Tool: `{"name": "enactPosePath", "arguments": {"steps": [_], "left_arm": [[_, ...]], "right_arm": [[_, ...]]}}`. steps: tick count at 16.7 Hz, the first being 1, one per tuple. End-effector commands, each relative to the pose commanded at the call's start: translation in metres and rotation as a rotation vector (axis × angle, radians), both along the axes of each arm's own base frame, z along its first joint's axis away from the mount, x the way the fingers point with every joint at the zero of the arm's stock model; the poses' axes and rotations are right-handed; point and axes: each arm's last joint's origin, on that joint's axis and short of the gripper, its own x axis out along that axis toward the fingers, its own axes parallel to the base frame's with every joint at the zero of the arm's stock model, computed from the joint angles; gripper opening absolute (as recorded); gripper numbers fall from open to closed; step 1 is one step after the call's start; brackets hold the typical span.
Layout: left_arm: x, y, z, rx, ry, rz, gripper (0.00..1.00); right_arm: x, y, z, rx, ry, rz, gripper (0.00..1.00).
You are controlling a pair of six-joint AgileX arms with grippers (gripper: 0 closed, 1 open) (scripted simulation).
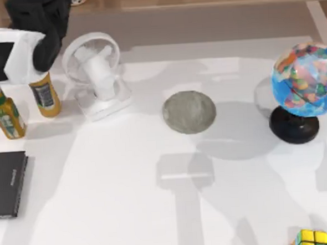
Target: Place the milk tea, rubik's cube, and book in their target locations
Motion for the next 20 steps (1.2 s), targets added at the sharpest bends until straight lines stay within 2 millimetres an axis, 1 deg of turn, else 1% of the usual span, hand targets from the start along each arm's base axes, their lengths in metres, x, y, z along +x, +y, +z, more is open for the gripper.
{"name": "enactPosePath", "arguments": {"steps": [2, 4, 9, 20], "left_arm": [[0.016, 0.000, 0.000, 0.000, -0.001, 0.000, 1.00], [0.027, 0.000, 0.000, 0.000, 0.000, 0.000, 1.00], [0.029, 0.001, -0.001, 0.000, 0.001, 0.000, 1.00], [0.029, 0.001, -0.001, 0.000, 0.001, 0.000, 0.17]], "right_arm": [[0.000, 0.000, 0.000, 0.000, 0.000, 0.000, 1.00], [0.000, 0.000, 0.000, 0.000, 0.000, 0.000, 1.00], [0.000, 0.000, 0.000, 0.000, 0.000, 0.000, 1.00], [0.000, 0.000, 0.000, 0.000, 0.000, 0.000, 1.00]]}}
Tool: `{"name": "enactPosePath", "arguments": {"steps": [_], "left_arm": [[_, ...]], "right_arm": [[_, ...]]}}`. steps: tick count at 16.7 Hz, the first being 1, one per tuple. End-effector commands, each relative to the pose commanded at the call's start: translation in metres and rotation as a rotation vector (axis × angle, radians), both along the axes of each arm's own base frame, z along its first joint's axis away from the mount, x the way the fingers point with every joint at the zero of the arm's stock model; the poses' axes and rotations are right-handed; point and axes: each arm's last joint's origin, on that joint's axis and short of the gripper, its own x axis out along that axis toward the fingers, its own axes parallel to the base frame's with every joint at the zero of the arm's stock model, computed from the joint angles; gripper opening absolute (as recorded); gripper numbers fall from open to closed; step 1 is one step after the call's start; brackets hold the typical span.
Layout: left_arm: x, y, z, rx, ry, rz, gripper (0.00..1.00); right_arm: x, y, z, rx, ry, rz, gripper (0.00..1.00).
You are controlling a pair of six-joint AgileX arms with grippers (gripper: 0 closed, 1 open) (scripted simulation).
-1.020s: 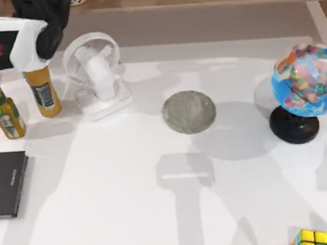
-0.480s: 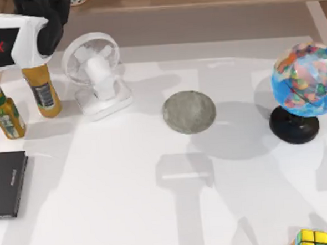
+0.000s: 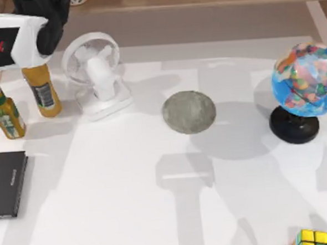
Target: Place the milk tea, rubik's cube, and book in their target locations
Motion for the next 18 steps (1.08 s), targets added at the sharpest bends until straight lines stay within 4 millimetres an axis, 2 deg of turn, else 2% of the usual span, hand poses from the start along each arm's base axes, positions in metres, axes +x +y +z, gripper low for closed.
{"name": "enactPosePath", "arguments": {"steps": [2, 3, 12, 14, 16, 18], "left_arm": [[0.000, 0.000, 0.000, 0.000, 0.000, 0.000, 0.02], [0.000, 0.000, 0.000, 0.000, 0.000, 0.000, 0.00], [-0.001, -0.002, 0.001, 0.001, -0.003, -0.003, 0.00], [-0.010, -0.003, 0.006, -0.001, -0.010, -0.001, 0.00], [-0.028, -0.002, 0.009, 0.000, -0.008, -0.001, 0.00], [-0.048, 0.000, 0.004, 0.008, 0.019, -0.004, 0.00]], "right_arm": [[0.000, 0.000, 0.000, 0.000, 0.000, 0.000, 1.00], [0.000, 0.000, 0.000, 0.000, 0.000, 0.000, 1.00], [0.000, 0.000, 0.000, 0.000, 0.000, 0.000, 1.00], [0.000, 0.000, 0.000, 0.000, 0.000, 0.000, 1.00], [0.000, 0.000, 0.000, 0.000, 0.000, 0.000, 1.00], [0.000, 0.000, 0.000, 0.000, 0.000, 0.000, 1.00]]}}
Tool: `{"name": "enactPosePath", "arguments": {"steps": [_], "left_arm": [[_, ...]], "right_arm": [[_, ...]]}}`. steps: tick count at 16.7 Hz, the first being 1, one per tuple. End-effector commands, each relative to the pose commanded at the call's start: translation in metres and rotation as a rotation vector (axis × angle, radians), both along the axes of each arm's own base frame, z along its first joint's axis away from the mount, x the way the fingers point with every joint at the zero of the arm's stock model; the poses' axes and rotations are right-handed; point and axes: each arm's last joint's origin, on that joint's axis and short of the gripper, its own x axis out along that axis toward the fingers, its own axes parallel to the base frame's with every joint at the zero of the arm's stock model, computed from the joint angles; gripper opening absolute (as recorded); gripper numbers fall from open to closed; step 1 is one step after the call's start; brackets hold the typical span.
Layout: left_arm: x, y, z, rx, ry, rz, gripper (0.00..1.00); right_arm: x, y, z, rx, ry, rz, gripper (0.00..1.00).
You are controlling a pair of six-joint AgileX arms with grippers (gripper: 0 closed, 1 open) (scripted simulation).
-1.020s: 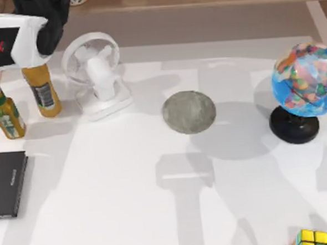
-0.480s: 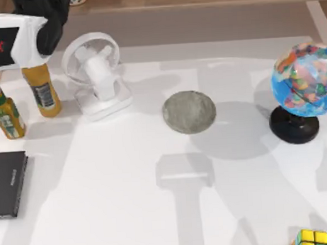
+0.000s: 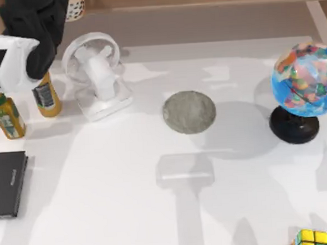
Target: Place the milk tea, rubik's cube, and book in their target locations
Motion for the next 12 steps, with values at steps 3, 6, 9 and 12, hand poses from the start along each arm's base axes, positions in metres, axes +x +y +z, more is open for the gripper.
{"name": "enactPosePath", "arguments": {"steps": [3, 6, 9, 12], "left_arm": [[-0.026, 0.002, 0.005, -0.002, -0.008, 0.000, 0.00], [-0.032, 0.001, 0.007, -0.007, -0.021, 0.001, 0.00], [-0.031, 0.002, 0.007, -0.005, -0.021, 0.004, 0.00], [-0.036, -0.021, 0.016, 0.000, -0.040, -0.022, 0.00]], "right_arm": [[0.000, 0.000, 0.000, 0.000, 0.000, 0.000, 1.00], [0.000, 0.000, 0.000, 0.000, 0.000, 0.000, 1.00], [0.000, 0.000, 0.000, 0.000, 0.000, 0.000, 1.00], [0.000, 0.000, 0.000, 0.000, 0.000, 0.000, 1.00]]}}
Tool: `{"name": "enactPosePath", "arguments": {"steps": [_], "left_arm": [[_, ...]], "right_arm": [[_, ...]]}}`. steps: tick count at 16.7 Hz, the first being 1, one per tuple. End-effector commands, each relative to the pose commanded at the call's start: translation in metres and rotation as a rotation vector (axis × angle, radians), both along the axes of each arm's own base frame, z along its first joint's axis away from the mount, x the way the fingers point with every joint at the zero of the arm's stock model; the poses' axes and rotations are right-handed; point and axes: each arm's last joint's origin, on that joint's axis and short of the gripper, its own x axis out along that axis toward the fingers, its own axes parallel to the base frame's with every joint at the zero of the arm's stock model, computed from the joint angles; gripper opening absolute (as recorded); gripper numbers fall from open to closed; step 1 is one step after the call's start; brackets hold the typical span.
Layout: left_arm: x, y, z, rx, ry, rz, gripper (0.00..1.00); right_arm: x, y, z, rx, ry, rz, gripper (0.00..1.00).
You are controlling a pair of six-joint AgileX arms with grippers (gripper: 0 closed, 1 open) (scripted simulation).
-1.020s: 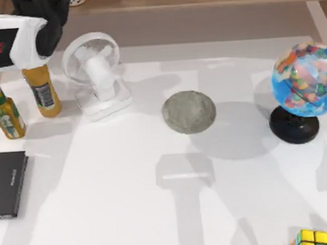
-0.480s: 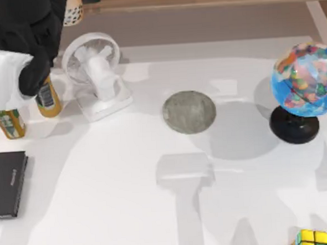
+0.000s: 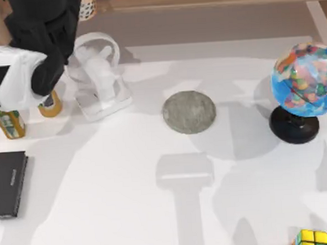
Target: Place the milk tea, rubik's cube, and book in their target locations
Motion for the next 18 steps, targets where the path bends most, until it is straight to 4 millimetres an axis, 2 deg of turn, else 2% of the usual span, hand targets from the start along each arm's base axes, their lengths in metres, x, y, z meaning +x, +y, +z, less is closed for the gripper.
{"name": "enactPosePath", "arguments": {"steps": [2, 4, 8, 10, 12, 14, 18], "left_arm": [[-0.007, -0.028, -0.002, 0.011, 0.009, -0.017, 0.00], [-0.019, -0.063, -0.014, 0.029, 0.039, -0.042, 0.00], [-0.055, -0.135, -0.055, 0.054, 0.101, -0.068, 0.00], [-0.072, -0.161, -0.075, 0.042, 0.115, -0.057, 0.00], [-0.081, -0.174, -0.092, 0.017, 0.122, -0.027, 0.00], [-0.082, -0.177, -0.105, 0.001, 0.127, 0.007, 0.00], [-0.082, -0.177, -0.107, -0.001, 0.129, 0.013, 0.00]], "right_arm": [[0.000, 0.000, 0.000, 0.000, 0.000, 0.000, 1.00], [0.000, 0.000, 0.000, 0.000, 0.000, 0.000, 1.00], [0.000, 0.000, 0.000, 0.000, 0.000, 0.000, 1.00], [0.000, 0.000, 0.000, 0.000, 0.000, 0.000, 1.00], [0.000, 0.000, 0.000, 0.000, 0.000, 0.000, 1.00], [0.000, 0.000, 0.000, 0.000, 0.000, 0.000, 1.00], [0.000, 0.000, 0.000, 0.000, 0.000, 0.000, 1.00]]}}
